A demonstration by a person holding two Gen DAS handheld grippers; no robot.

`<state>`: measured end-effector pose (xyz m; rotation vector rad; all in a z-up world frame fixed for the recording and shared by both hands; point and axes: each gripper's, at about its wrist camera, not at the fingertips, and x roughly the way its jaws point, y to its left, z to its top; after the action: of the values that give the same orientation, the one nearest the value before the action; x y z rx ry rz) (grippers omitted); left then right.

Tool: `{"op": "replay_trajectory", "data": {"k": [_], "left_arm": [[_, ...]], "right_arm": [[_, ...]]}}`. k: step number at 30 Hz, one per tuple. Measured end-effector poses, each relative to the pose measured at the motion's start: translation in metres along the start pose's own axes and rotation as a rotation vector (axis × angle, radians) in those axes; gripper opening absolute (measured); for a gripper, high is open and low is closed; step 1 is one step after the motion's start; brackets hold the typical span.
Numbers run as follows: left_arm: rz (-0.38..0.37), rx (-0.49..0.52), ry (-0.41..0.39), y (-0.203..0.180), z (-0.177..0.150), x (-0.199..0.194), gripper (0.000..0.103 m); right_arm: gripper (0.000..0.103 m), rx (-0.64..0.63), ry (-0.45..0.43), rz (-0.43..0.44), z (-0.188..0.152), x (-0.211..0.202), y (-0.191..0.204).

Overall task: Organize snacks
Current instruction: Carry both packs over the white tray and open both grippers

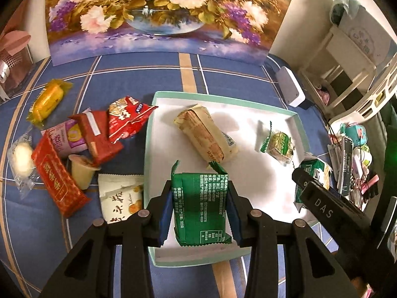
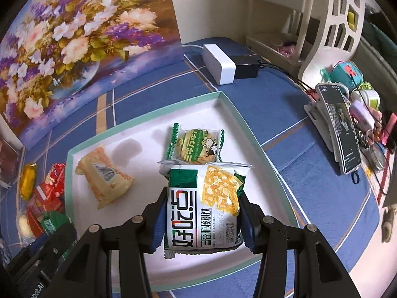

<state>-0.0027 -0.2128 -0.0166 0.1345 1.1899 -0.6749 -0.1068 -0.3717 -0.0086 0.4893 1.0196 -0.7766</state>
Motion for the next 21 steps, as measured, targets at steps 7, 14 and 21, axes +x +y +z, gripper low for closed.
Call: {"op": "replay_trajectory", "data": {"k": [7,14,21], "left_arm": [[0.007,0.004,0.013,-0.001,-0.001,0.009,0.041],[0.002,-0.013,0.015,0.001,-0.001,0.012,0.041],[-0.002,-0.038,-0.002,0.006,0.003,0.006,0.050]], "right_arm": [[0.053,-0.034,0.021,0.000,-0.003,0.007,0.009],[0.054,-0.045,0.024,0.011,-0.004,0.010,0.012],[0.059,-0.039,0.056,0.033,-0.003,0.015,0.010]]}}
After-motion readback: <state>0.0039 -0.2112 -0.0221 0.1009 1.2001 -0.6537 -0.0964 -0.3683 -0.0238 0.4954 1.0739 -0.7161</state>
